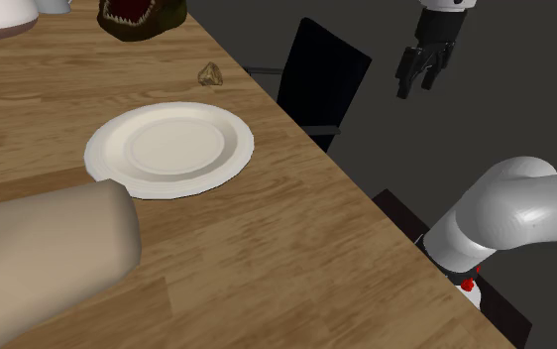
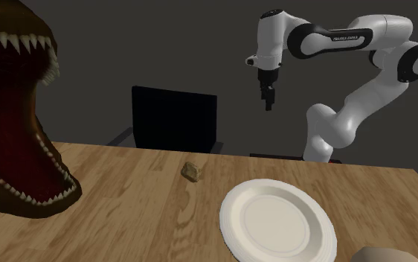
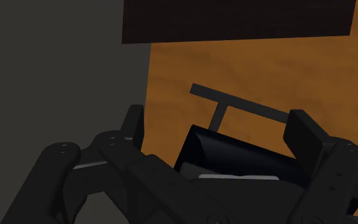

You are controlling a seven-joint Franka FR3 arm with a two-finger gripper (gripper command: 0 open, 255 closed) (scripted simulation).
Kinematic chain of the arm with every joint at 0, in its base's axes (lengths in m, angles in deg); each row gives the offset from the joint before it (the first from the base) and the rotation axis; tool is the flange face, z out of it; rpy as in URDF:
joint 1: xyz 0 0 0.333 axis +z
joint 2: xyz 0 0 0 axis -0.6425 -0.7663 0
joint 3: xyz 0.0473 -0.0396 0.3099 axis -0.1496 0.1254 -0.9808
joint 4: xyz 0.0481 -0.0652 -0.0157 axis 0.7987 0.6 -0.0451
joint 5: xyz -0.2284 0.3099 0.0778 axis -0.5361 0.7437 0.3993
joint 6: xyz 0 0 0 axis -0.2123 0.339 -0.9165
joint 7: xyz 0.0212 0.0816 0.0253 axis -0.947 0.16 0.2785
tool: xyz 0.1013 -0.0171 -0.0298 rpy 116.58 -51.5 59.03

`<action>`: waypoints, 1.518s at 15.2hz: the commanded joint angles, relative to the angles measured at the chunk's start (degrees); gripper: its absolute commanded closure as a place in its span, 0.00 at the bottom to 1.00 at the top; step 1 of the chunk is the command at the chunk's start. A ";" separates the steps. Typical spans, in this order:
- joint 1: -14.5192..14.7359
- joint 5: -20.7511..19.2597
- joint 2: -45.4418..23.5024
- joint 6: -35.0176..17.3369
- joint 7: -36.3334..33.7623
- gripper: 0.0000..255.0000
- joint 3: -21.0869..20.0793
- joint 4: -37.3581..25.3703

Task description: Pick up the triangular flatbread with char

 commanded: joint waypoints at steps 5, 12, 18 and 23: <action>1.55 3.26 -3.99 -3.93 -5.28 0.00 -4.23 -1.75; 3.42 6.73 -12.85 -10.39 -14.12 0.00 -11.28 -7.35; 4.09 7.03 -21.91 -14.78 -21.71 0.00 -17.06 -14.71; 4.38 5.04 -30.42 -17.14 -28.38 0.00 -21.63 -22.72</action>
